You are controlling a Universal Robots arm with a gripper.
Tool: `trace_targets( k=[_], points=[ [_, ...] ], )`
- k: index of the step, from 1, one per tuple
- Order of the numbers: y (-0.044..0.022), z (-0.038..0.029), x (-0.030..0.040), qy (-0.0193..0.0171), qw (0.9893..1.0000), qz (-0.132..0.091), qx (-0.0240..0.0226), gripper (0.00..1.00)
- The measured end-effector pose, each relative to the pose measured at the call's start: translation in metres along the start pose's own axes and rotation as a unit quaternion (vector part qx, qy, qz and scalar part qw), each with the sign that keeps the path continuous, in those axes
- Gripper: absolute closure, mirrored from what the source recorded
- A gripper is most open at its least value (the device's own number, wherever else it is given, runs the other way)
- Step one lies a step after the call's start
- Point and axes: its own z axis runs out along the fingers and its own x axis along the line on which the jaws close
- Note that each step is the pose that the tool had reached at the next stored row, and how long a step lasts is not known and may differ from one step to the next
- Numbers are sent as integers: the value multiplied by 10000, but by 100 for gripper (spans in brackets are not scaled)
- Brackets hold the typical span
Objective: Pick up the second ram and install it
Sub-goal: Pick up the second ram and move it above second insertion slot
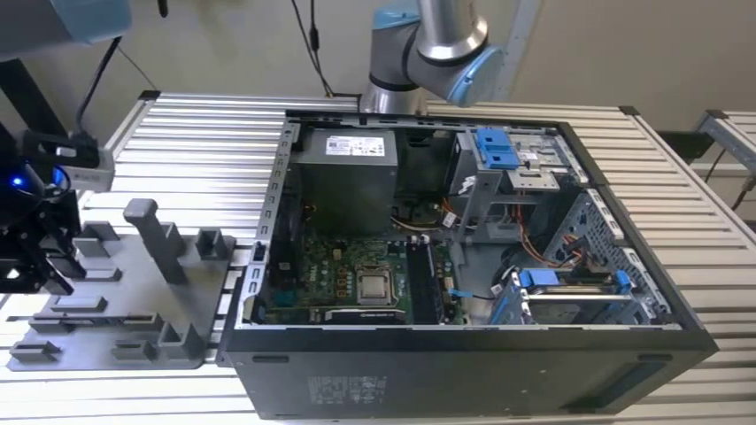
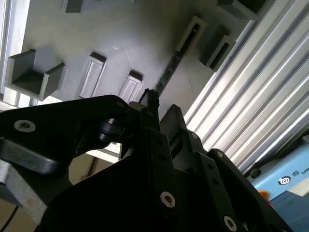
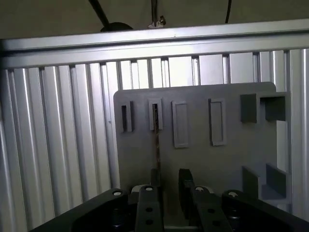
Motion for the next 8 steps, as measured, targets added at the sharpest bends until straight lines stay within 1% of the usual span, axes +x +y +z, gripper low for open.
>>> trace_targets(
  k=[5,6,8],
  points=[
    [14,69,8,0,10000,-8,-4,70],
    [15,78,9,4,10000,-8,-15,70],
    [14,87,10,24,10000,-9,-54,70]
  ],
)
